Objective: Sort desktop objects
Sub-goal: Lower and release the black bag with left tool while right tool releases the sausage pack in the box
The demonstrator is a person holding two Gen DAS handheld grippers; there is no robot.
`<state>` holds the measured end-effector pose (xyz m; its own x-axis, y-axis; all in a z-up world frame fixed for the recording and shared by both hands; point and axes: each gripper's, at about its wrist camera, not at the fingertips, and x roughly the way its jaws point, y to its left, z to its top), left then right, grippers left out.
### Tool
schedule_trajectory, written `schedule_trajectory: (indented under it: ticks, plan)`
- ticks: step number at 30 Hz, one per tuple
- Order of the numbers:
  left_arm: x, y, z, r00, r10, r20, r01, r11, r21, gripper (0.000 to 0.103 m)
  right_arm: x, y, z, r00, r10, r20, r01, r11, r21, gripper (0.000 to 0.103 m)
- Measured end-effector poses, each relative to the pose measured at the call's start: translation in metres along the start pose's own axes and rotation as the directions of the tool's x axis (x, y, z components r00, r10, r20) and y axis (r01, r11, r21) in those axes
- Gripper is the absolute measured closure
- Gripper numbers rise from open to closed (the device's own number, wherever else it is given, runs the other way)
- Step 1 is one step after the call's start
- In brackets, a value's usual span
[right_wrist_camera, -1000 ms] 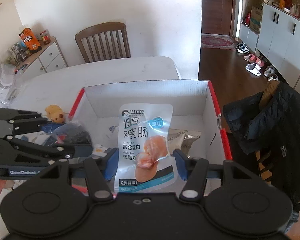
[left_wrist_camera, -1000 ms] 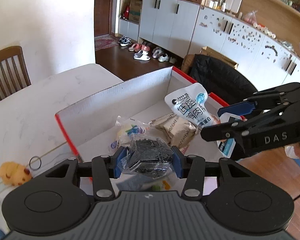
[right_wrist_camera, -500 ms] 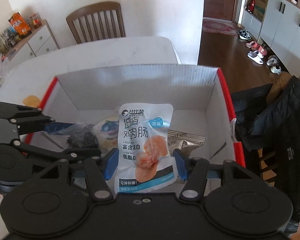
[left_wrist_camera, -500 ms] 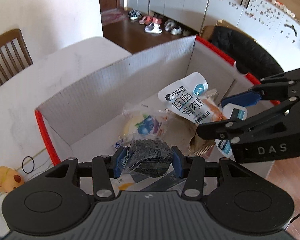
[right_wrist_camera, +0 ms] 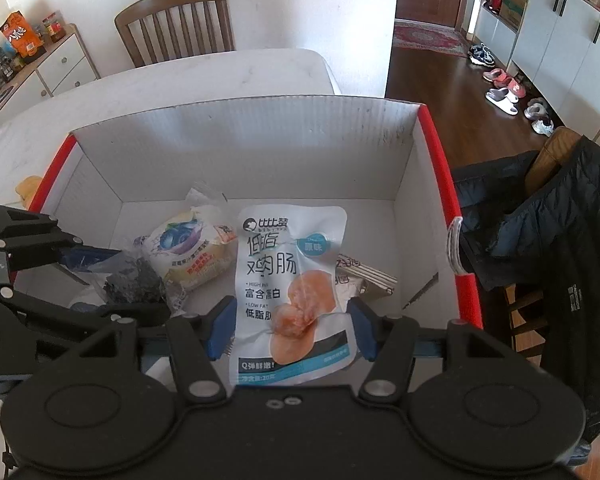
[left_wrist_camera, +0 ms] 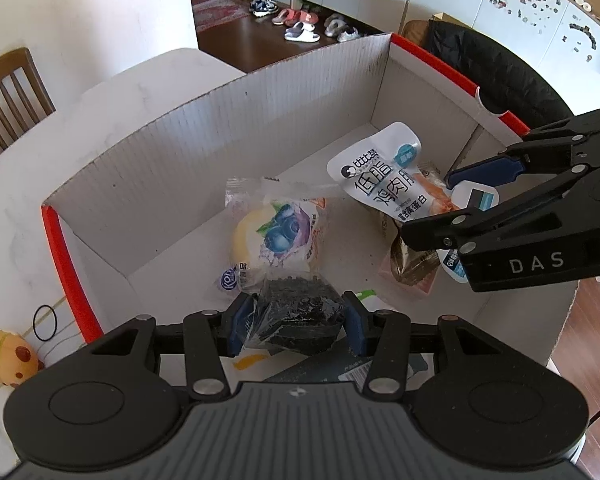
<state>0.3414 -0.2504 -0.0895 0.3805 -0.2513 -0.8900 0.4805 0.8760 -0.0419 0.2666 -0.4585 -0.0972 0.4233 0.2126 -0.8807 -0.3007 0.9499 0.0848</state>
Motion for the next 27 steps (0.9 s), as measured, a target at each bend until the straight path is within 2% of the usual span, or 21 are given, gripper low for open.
schedule_trajectory:
  ticks: [2, 9, 18, 27]
  plan:
    - [-0.002, 0.002, 0.000, 1.000, -0.008, 0.001, 0.008, 1.000, -0.010, 0.054, 0.000, 0.001, 0.000, 1.000, -0.001, 0.000, 0.001, 1.000, -0.005, 0.042]
    - [-0.009, -0.002, -0.002, 0.999, -0.029, 0.025, 0.029, 1.000, -0.001, 0.040, -0.006, 0.009, 0.001, 1.000, 0.008, 0.015, -0.008, 1.000, -0.027, 0.039]
    - [-0.031, -0.001, -0.006, 0.995, -0.053, 0.080, 0.055, 0.998, -0.027, 0.034, -0.027, 0.009, 0.002, 0.999, 0.012, 0.051, -0.011, 1.000, -0.021, 0.038]
    - [-0.063, 0.002, -0.018, 0.985, -0.086, 0.152, 0.095, 0.994, -0.056, 0.034, -0.060, 0.009, -0.006, 0.994, 0.056, 0.096, -0.056, 0.998, -0.012, 0.038]
